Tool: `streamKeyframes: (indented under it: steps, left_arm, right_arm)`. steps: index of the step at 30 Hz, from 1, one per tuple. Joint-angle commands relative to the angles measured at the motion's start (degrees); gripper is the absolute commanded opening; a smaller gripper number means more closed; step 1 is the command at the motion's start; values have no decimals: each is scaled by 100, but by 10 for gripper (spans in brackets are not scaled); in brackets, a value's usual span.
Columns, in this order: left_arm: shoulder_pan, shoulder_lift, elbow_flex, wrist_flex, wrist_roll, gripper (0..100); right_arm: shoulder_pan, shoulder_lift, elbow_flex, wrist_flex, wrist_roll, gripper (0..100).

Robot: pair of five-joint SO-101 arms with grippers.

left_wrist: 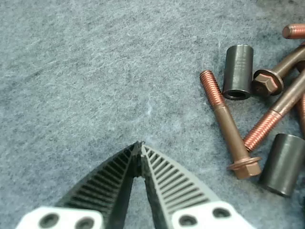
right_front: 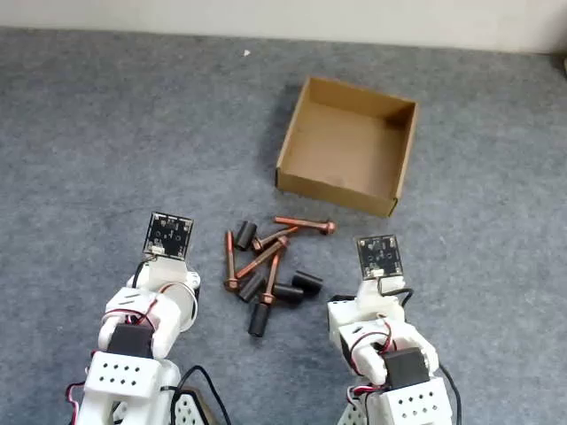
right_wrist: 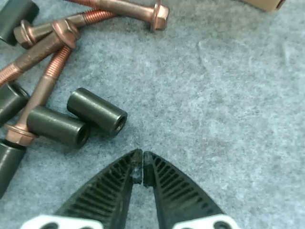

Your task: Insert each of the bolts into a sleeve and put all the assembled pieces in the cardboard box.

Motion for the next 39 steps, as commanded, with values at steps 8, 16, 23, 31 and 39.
streamKeyframes:
  steps: [8,16,23,31,39]
  left_arm:
    - [-48,-40,145,9,-79,27]
    - [-48,-40,145,9,-79,27]
    - [-48,-40,145,9,-79,27]
    - [-48,-40,145,9,-79,27]
    - [-48,-40,145,9,-79,27]
  right_arm:
    - [57,-66,760,22,-62,9]
    - [57,-66,760,22,-62,9]
    - [31,-66,760,13,-70,9]
    - [84,-66,752,242,-62,9]
    - [831,-66,-462,163,237,10]
